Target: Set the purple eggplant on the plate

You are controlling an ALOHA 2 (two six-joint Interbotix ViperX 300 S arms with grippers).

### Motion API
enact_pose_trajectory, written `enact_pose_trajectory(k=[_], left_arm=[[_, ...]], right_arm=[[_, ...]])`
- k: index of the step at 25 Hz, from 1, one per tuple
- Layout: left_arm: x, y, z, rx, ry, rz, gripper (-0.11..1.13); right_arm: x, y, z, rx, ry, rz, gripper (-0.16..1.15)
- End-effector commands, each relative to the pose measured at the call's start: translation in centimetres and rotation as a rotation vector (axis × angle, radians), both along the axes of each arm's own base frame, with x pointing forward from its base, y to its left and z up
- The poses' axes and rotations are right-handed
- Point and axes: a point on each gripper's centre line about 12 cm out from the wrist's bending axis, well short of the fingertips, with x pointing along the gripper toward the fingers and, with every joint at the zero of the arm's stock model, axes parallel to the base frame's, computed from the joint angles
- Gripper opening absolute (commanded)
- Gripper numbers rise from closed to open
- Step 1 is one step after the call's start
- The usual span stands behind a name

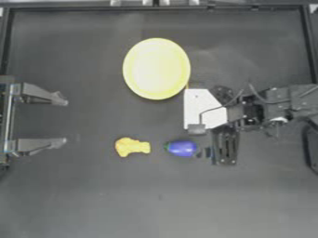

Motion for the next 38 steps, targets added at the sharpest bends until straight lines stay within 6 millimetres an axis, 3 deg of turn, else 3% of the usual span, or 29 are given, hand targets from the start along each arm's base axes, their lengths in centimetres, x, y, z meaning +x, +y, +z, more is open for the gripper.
enact_pose_trajectory(k=[1, 12, 32, 35, 38], left_arm=[[0.4, 0.1, 0.7, -0.002, -0.011, 0.002, 1.03], [0.4, 0.1, 0.7, -0.004, -0.007, 0.002, 1.03], [1.0, 0.1, 0.4, -0.003, 0.018, 0.002, 1.03], [1.0, 0.2, 0.4, -0.005, 0.018, 0.003, 1.03], [1.0, 0.1, 0.2, -0.005, 0.021, 0.002, 1.03]], right_arm=[[1.0, 0.0, 0.1, 0.001, -0.008, -0.004, 0.99], [2.4, 0.6, -4.3, 0.016, 0.107, -0.014, 0.99], [4.1, 0.9, -8.9, 0.005, 0.174, 0.004, 0.97], [4.1, 0.8, -8.9, -0.002, 0.174, 0.008, 0.88], [3.9, 0.8, -9.1, -0.012, 0.183, 0.013, 0.62]])
